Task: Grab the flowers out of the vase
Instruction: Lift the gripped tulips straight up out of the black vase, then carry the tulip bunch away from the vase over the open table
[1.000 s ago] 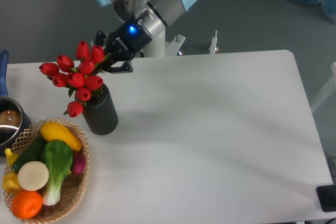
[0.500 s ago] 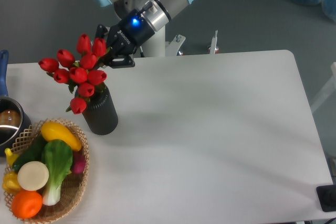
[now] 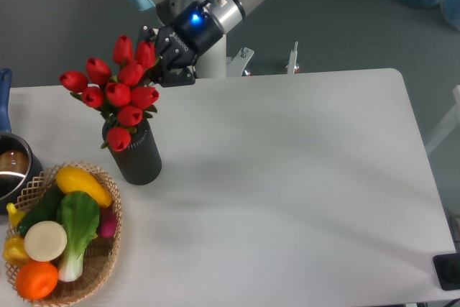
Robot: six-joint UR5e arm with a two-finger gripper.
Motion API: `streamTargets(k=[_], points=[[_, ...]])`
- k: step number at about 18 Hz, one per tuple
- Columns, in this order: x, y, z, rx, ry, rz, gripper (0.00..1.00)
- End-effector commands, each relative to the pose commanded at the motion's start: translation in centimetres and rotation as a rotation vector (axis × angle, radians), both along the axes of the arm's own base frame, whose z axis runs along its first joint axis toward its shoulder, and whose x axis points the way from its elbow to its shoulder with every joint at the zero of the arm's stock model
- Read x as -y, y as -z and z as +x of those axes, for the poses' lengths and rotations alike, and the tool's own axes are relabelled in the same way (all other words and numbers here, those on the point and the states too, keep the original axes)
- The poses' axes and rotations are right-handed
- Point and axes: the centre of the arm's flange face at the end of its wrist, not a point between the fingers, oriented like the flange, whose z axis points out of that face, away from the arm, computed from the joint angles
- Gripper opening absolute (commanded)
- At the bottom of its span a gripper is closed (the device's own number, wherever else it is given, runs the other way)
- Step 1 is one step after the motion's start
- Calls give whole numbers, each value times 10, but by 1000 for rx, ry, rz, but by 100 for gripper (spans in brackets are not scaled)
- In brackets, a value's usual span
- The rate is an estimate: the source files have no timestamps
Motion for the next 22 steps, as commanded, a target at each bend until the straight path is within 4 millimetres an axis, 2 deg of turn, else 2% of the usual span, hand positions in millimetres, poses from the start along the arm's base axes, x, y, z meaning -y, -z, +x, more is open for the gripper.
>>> streamTargets(k=[4, 12, 22], points=[[2, -10, -5, 4, -9, 34, 15], [14, -39, -32, 33, -75, 58, 14], [34, -47, -65, 14, -150, 59, 8]])
